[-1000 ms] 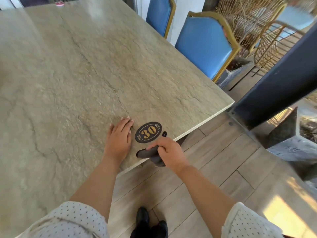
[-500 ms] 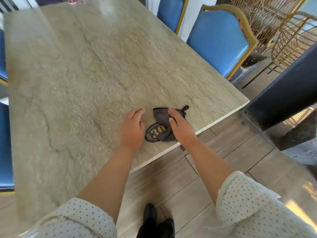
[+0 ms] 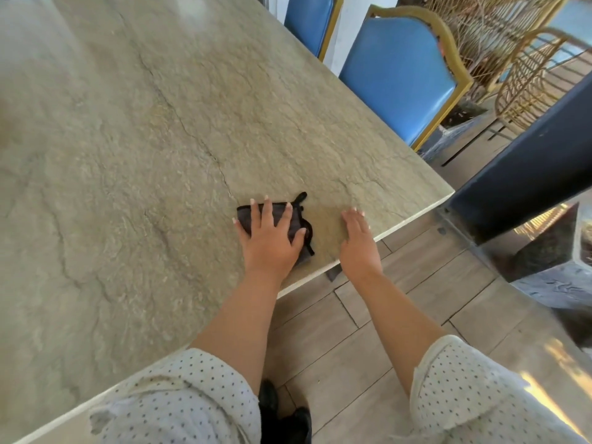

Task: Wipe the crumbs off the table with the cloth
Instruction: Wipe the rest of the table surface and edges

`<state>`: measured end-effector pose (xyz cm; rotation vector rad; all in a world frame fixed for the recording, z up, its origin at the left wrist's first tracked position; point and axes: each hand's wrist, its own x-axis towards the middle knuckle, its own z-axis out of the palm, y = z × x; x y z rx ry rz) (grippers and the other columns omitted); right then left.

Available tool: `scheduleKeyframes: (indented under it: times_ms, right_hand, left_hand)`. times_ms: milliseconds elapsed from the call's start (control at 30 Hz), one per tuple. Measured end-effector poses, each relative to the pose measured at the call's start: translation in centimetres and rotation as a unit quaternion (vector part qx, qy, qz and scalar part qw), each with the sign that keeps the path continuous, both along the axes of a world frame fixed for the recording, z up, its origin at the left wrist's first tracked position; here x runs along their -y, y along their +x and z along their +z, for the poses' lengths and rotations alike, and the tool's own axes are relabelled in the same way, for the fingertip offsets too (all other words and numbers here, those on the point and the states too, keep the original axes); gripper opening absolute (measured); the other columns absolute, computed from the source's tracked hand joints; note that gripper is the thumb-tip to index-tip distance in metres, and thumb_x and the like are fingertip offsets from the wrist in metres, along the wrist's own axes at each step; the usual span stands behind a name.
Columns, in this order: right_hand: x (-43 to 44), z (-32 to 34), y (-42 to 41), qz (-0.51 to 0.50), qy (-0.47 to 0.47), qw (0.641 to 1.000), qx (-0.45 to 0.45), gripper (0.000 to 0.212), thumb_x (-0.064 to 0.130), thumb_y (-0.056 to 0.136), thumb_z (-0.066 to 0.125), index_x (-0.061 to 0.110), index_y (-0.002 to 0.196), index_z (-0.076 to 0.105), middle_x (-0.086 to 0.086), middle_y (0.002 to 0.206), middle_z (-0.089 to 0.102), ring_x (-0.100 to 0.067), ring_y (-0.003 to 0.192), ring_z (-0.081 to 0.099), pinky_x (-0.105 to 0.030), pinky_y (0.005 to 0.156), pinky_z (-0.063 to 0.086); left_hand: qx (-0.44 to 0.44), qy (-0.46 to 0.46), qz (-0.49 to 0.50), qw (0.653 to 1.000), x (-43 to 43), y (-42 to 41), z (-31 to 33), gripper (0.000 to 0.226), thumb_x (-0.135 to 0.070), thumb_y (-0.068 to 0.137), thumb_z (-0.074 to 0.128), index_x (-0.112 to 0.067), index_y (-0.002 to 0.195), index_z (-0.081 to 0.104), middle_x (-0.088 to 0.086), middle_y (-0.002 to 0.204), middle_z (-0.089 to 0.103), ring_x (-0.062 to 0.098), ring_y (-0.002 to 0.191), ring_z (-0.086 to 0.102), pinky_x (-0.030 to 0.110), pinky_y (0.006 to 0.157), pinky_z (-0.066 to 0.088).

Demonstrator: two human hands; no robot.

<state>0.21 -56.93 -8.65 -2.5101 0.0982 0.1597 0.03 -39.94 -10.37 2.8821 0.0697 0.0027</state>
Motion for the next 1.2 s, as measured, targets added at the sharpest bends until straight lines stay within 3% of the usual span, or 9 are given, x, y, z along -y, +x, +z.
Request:
scheduleKeyframes:
  times_ms: [100,200,467,700,833,1033,1100,1200]
  right_hand:
    - [-1.7,-0.1,-0.7,0.015,-0.026,1.000,0.007,0.065,-0.011,0.089,0.032,0.011,0.149,0.019,-0.005,0.160,0.006,-0.017,0.147,-0.006,-0.029,0.119,-0.005]
    - [-4.1,-0.3,-2.1,0.061,-0.030,0.997,0.027,0.063,-0.008,0.091,0.033,0.010,0.149,0.018,-0.006,0.160,0.005,-0.018,0.147,-0.006,-0.028,0.118,-0.007]
    - [-4.2,-0.1,-4.1,0.067,0.053,0.996,0.011,0.060,-0.007,0.092,0.034,0.016,0.147,0.029,0.003,0.158,0.019,-0.011,0.147,0.009,-0.032,0.120,0.014]
    - [-0.8,0.1,-5.2,-0.010,0.060,0.997,0.037,0.058,-0.008,0.093,0.032,0.016,0.147,0.031,0.005,0.158,0.015,-0.007,0.146,0.005,-0.024,0.119,0.012]
    - [1.2,0.1,-5.0,-0.046,0.048,0.997,0.034,0.062,-0.012,0.091,0.031,0.016,0.147,0.028,0.005,0.159,0.013,-0.006,0.146,0.001,-0.021,0.117,0.004]
    - [2.6,0.2,-5.6,-0.089,0.078,0.992,0.045,0.066,-0.013,0.087,0.030,0.024,0.142,0.039,0.009,0.156,0.024,-0.004,0.145,0.011,-0.033,0.120,0.016]
    - [2.8,0.2,-6.3,-0.129,0.091,0.987,0.042,0.070,-0.013,0.085,0.027,0.026,0.142,0.039,0.010,0.156,0.024,-0.006,0.146,0.011,-0.033,0.119,0.017]
    - [2.4,0.2,-8.1,-0.183,0.096,0.978,0.027,0.069,-0.013,0.087,0.025,0.024,0.144,0.037,0.009,0.157,0.021,-0.010,0.147,0.009,-0.031,0.120,0.014]
  left_hand:
    - [0.003,0.024,0.050,0.998,-4.3,-1.7,-0.3,0.058,-0.059,0.095,0.028,-0.036,0.148,0.027,0.009,0.160,0.014,0.035,0.147,0.001,0.063,0.114,0.003]
    - [0.023,0.030,0.062,0.997,-6.9,-4.4,-0.4,0.058,-0.055,0.096,0.029,-0.031,0.148,0.032,0.013,0.158,0.019,0.037,0.146,0.009,0.057,0.117,0.008]
    - [0.047,0.037,-0.011,0.998,-3.2,-9.3,-0.7,0.071,-0.062,0.091,0.029,-0.019,0.148,0.035,0.016,0.157,0.023,0.040,0.145,0.014,0.056,0.117,0.012]
    - [0.028,0.038,-0.033,0.998,-1.0,-3.1,-0.6,0.076,-0.067,0.089,0.020,-0.023,0.149,0.030,0.013,0.158,0.020,0.040,0.145,0.010,0.058,0.117,0.008]
    - [0.035,0.052,-0.103,0.993,0.9,-1.4,-0.7,0.072,-0.067,0.090,0.021,-0.027,0.149,0.030,0.007,0.158,0.024,0.036,0.146,0.013,0.057,0.116,0.011]
    - [0.068,0.059,-0.251,0.964,2.5,-0.8,-0.5,0.079,-0.080,0.083,0.022,-0.035,0.147,0.032,-0.002,0.158,0.026,0.030,0.147,0.014,0.056,0.116,0.014]
    - [0.070,0.063,-0.298,0.950,2.3,-1.6,-0.5,0.085,-0.083,0.077,0.034,-0.035,0.147,0.031,-0.002,0.158,0.025,0.030,0.147,0.015,0.057,0.115,0.017]
    - [0.079,0.069,-0.369,0.923,0.9,-3.1,-0.8,0.071,-0.049,0.082,0.058,-0.035,0.147,0.031,-0.003,0.158,0.023,0.028,0.147,0.015,0.053,0.116,0.020]
